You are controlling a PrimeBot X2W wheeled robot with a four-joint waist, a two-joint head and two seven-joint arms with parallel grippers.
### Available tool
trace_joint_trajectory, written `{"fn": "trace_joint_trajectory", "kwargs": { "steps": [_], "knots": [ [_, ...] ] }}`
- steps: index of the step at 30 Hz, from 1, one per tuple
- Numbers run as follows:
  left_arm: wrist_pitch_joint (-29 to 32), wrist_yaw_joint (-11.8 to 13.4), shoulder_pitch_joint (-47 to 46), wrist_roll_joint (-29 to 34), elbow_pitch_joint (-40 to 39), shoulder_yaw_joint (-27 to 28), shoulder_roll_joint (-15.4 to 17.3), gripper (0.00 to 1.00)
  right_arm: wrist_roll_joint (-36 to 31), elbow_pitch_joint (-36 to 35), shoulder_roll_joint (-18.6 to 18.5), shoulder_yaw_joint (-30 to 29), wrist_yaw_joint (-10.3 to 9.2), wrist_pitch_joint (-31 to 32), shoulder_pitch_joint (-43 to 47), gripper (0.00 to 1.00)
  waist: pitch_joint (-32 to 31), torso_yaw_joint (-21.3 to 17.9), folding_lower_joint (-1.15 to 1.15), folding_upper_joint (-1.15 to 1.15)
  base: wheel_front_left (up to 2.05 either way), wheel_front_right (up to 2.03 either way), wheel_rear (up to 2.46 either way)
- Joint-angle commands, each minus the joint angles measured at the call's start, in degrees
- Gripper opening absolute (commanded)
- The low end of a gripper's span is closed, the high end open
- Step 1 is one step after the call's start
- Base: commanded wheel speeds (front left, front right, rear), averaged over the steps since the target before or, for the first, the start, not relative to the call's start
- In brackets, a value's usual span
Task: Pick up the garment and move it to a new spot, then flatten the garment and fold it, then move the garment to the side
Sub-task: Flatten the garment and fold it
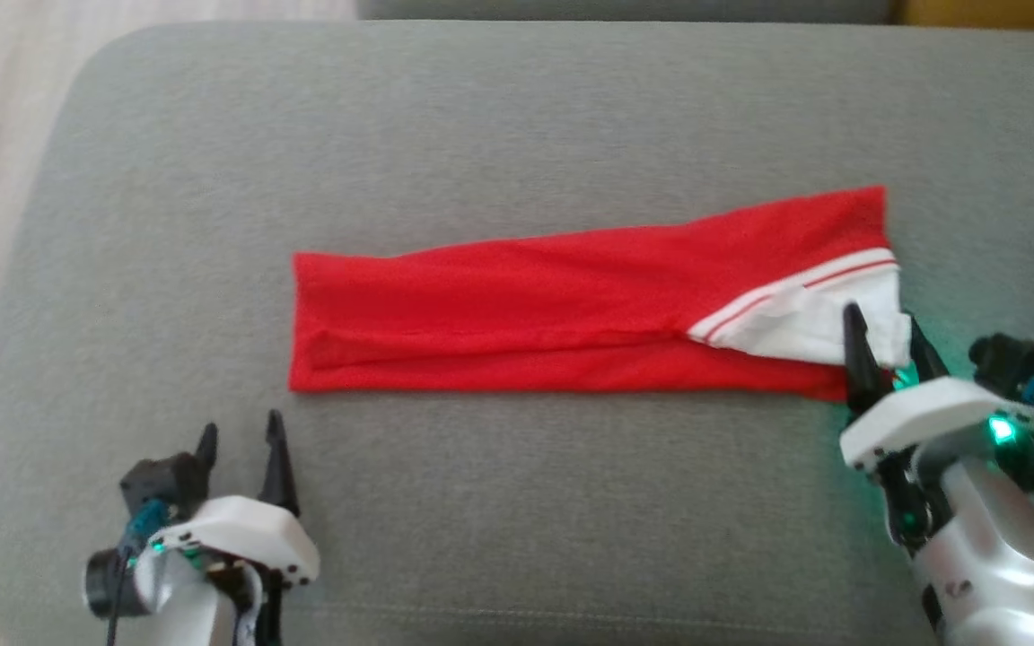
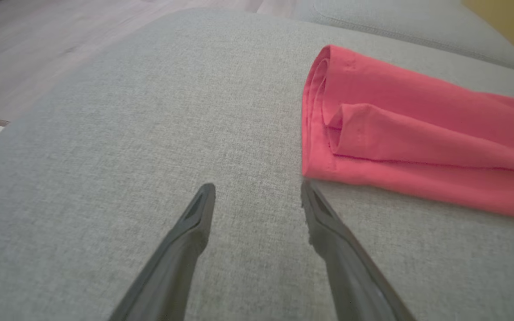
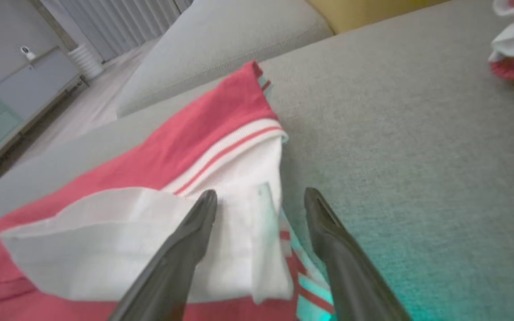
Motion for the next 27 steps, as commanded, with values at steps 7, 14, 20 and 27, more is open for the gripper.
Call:
{"fn": "trace_joint_trajectory", "kwargs": {
  "steps": [7, 14, 20, 27],
  "knots": [
    [-0.71, 0.98, -1.22, -3.10, -4.36, -3.31, 0.43, 1.00, -3.08, 7.67, 0.80, -1.18, 0.36, 0.98, -4.77, 1.00, 1.06, 4.73, 0.01, 0.00, 0.00, 0.00, 0.00],
    [-0.71, 1.63, -1.11, -3.82, -5.29, -5.05, 0.42, 1.00, 0.06, 6.96, 1.95, 2.51, 0.36, 1.93, -4.78, 0.00, 0.82, 3.97, 0.01, 0.00, 0.00, 0.00, 0.00],
    [-0.71, 1.72, -1.21, -4.25, -5.52, -6.41, 0.42, 1.00, 1.68, 5.91, -0.77, 1.22, 0.36, -0.80, -5.88, 0.00, -0.05, 2.05, 0.01, 0.00, 0.00, 0.00, 0.00],
    [-0.71, 1.77, -1.08, -5.39, -5.03, -8.52, 0.42, 1.00, 2.38, 0.34, -1.68, 3.73, 0.36, -1.61, -7.90, 0.00, -1.06, -0.44, 0.01, 0.00, 0.00, 0.00, 0.00]
  ]
}}
